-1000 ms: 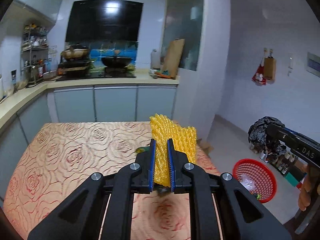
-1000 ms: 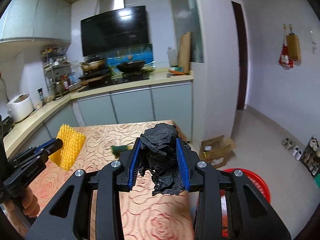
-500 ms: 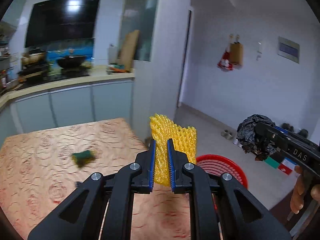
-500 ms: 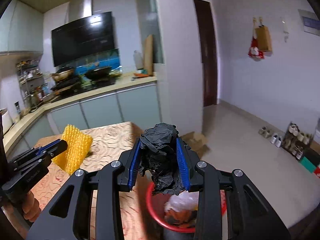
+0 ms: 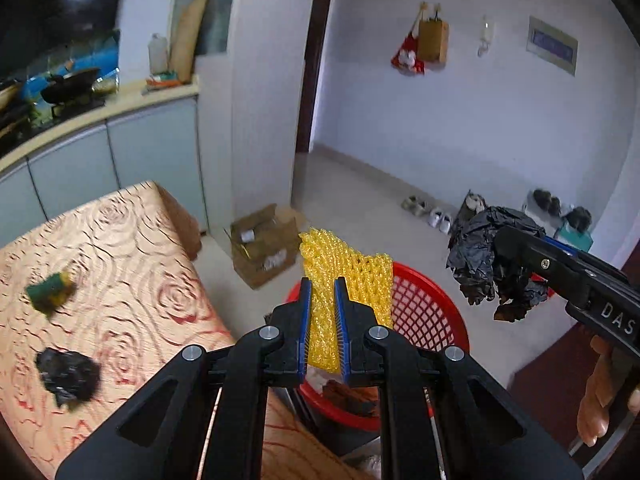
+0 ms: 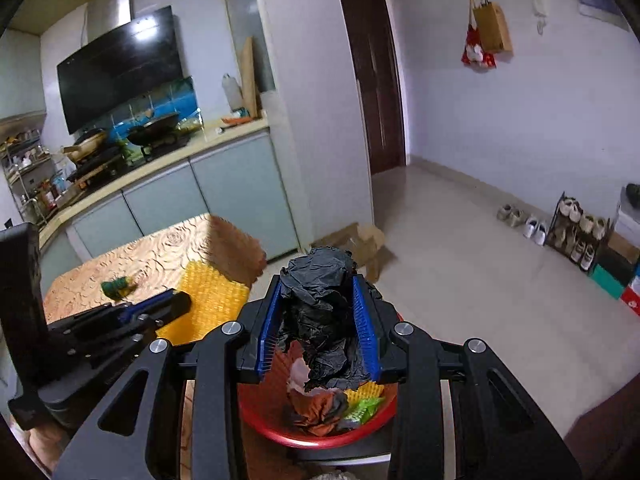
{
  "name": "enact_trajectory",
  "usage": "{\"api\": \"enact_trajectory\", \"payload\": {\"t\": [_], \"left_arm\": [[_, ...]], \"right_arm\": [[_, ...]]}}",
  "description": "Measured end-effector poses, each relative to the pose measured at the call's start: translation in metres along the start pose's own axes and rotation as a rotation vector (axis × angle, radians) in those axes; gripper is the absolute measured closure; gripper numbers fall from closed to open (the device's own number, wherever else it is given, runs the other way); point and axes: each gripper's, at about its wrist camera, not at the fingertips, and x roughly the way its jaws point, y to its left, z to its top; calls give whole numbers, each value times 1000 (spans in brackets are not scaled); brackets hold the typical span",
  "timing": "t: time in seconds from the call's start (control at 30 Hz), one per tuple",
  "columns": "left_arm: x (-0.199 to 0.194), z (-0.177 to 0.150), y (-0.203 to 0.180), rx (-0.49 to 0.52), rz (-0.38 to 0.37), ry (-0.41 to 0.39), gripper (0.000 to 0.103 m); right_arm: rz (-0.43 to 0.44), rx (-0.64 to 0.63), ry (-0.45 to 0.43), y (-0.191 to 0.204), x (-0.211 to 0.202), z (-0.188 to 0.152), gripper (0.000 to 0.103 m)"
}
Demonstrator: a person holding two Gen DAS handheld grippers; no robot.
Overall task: Collect trash
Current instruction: 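Open both tools to drop the foam net and black bag into the wastebasket, then move both tools back over the table toward the remaining trash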
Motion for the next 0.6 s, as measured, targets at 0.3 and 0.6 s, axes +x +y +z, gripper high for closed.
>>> {"api": "enact_trajectory", "payload": {"t": [0.3,0.6], "left_arm": [[36,-14,-12,26,-11,72,92],[32,-15,-14,25,-23,65,65]], "right_arm": [[6,29,83,-10,36,-10,69],[27,56,85,-12,36,-10,48]]}}
